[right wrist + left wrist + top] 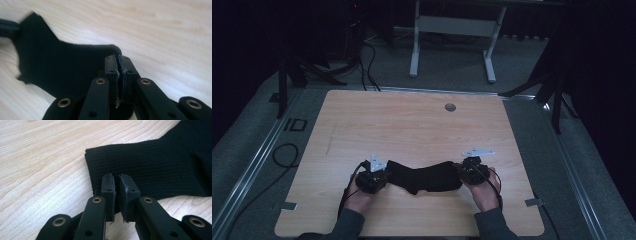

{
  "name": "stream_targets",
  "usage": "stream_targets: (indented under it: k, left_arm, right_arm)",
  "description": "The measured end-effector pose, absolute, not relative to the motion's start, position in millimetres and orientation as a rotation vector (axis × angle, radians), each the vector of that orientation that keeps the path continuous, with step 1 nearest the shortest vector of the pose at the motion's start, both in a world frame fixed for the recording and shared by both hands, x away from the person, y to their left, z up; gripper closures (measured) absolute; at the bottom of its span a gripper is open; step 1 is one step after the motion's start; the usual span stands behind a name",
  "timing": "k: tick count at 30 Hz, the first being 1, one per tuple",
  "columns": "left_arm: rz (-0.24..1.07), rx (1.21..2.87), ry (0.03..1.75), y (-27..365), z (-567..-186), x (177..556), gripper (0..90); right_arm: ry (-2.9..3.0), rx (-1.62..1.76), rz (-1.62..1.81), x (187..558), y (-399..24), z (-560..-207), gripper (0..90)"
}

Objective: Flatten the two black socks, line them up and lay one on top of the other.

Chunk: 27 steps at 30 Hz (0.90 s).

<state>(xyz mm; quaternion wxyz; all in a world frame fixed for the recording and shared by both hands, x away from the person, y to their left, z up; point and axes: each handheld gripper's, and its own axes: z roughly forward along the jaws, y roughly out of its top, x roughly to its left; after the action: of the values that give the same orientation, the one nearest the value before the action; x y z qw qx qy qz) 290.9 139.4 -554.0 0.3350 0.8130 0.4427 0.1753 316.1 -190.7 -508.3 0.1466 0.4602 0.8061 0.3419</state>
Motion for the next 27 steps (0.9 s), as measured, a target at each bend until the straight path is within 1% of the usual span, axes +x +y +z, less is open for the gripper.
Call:
stream_targets:
  k: [1,6,9,16,25,27]
  left_arm:
    - [0.457,2.12,1.156,139,-554,291,82.6]
    - [0.457,2.126,1.153,139,-554,290,82.2]
    - [0.456,2.128,1.151,139,-554,290,82.0]
    - [0.458,2.129,1.15,138,-554,289,81.4]
    - [0.466,2.129,1.15,136,-554,289,80.3]
    - [0.47,2.13,1.15,136,-554,289,80.1]
  right_arm:
    - [2.324,1.336,0.941,318,-192,-517,84.9]
    - [2.345,1.346,0.877,321,-193,-531,84.0]
    - [2.359,1.336,0.821,322,-191,-538,81.8]
    - [2.367,1.288,0.751,323,-188,-544,77.8]
    - [2.334,1.304,0.788,330,-194,-548,69.5]
    - [2.331,1.311,0.801,331,-195,-548,69.2]
